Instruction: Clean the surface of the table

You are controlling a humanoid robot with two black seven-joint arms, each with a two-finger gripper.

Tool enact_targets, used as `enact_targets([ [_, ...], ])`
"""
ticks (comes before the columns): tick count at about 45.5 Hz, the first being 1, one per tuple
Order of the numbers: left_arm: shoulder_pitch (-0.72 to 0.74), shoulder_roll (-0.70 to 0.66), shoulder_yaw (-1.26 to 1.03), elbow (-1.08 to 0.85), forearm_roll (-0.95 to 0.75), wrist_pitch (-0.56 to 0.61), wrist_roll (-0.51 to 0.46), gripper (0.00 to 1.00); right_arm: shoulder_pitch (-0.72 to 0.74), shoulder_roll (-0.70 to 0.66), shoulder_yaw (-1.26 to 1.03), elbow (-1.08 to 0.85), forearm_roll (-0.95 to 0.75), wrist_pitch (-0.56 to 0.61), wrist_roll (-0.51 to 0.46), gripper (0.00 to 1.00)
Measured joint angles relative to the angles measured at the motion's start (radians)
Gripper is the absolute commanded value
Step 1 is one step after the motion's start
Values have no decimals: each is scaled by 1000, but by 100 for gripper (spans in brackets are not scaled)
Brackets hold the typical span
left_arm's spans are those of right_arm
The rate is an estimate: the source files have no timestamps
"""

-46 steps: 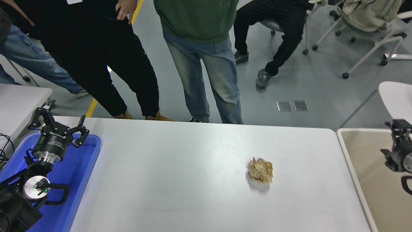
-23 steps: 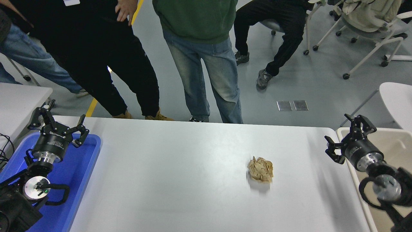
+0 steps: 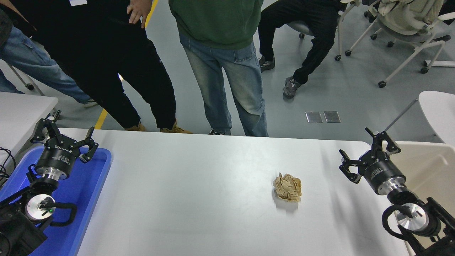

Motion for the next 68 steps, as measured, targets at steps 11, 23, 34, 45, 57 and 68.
enact_targets([
  [11,0,0,0,0,0,0,0,100,-2,16,-13,-8,-31,31,13,100],
  [23,0,0,0,0,0,0,0,100,-7,27,0,-7,55,47,18,100],
  [34,0,0,0,0,0,0,0,100,-2,12,-38,-5,-12,51,30,100],
  [45,0,0,0,-1,0,0,0,100,6,-37,-126,7,-347,45,89,100],
  [57,-1,0,0,-1,0,0,0,100,87,-136,-343,31,-645,15,130,100],
  [68,-1,0,0,-1,1,0,1,100,275,-218,-700,38,-751,-49,140,100],
])
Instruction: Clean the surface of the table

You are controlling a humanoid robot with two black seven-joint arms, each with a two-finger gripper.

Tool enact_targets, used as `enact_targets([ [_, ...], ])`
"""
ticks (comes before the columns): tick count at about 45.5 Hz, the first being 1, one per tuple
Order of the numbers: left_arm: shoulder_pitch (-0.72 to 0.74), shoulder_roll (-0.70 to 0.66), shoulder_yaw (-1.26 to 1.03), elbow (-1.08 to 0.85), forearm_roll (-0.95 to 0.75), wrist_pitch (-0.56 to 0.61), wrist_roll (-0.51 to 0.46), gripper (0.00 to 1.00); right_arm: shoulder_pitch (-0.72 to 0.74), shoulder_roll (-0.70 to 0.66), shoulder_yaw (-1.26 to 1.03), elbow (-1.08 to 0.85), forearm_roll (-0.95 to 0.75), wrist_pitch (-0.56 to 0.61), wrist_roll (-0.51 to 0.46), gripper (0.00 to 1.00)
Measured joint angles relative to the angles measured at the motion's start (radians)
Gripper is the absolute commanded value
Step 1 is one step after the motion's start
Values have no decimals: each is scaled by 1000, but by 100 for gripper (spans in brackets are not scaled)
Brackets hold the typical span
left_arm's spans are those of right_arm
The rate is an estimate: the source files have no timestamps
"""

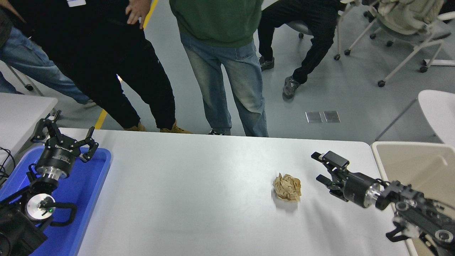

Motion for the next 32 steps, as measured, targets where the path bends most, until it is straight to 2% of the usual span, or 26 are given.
enact_targets([
  [16,0,0,0,0,0,-1,0,100,229,-26,-390,-4,-42,-48,-1,100],
  [32,0,0,0,0,0,-2,1,100,394,75,-624,-60,-40,-71,-6,100],
])
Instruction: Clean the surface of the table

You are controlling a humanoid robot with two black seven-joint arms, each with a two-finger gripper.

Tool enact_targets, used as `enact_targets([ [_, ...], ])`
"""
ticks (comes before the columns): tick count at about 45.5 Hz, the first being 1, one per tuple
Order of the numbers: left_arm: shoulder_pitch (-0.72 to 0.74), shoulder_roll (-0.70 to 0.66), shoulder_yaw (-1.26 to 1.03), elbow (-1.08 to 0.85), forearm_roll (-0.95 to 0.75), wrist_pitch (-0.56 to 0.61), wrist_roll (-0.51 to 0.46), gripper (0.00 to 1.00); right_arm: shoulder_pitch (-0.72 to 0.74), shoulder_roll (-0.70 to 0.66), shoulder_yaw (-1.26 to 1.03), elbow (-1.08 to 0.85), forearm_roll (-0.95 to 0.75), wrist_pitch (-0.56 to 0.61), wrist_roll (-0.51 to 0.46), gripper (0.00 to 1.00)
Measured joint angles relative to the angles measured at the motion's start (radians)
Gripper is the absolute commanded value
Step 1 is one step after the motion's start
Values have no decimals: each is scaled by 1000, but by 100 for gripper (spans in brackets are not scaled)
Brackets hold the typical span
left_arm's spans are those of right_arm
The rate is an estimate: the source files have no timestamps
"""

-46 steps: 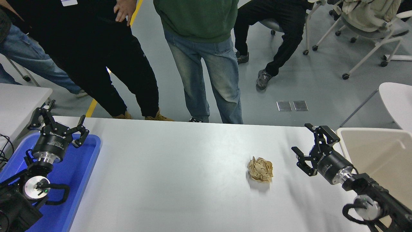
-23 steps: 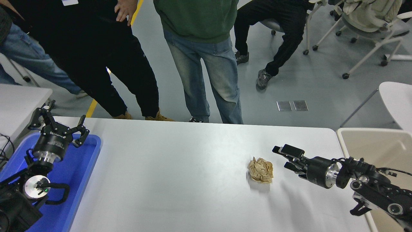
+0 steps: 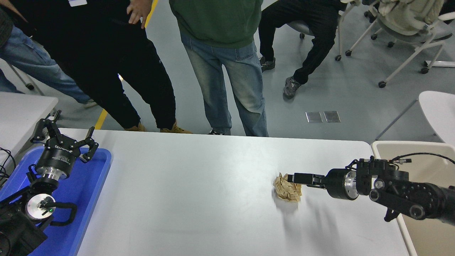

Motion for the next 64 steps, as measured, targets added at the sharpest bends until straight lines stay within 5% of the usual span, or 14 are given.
enact_targets([
  [46,0,0,0,0,0,0,0,100,78,253,-288,-227,-64,-149,15,96],
  [54,0,0,0,0,0,0,0,100,79,266,-313,-243,-107,-185,16,67],
  [64,0,0,0,0,0,0,0,100,96,271,-360,-256,-135,-214,16,16],
])
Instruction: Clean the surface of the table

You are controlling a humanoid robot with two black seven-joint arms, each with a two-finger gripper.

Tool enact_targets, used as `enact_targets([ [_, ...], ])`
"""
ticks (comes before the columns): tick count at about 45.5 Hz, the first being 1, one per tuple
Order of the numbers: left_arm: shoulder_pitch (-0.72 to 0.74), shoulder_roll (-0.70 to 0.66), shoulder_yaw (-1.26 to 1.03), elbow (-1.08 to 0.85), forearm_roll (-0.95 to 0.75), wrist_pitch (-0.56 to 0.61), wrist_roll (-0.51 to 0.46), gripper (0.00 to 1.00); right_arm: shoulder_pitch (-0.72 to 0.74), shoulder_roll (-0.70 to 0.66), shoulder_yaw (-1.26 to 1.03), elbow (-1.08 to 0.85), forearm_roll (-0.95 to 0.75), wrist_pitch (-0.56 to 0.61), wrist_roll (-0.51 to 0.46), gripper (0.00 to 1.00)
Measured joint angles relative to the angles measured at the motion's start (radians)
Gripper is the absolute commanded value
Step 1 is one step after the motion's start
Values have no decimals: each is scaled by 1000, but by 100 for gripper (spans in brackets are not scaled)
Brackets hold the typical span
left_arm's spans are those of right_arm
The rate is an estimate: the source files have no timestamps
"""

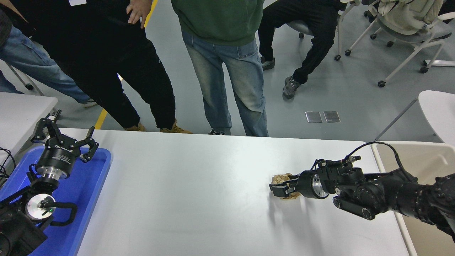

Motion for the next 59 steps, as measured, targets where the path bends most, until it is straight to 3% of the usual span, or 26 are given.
enact_targets([
  [5,0,0,0,0,0,0,0,100,11,-2,-23,-2,-7,-7,0,0],
  [34,0,0,0,0,0,0,0,100,114,-115,-29,60,22,15,13,0],
  [47,0,0,0,0,0,0,0,100,212,-290,-22,195,99,30,24,0],
  [59,0,0,0,0,0,0,0,100,398,-549,-21,424,129,153,26,0],
])
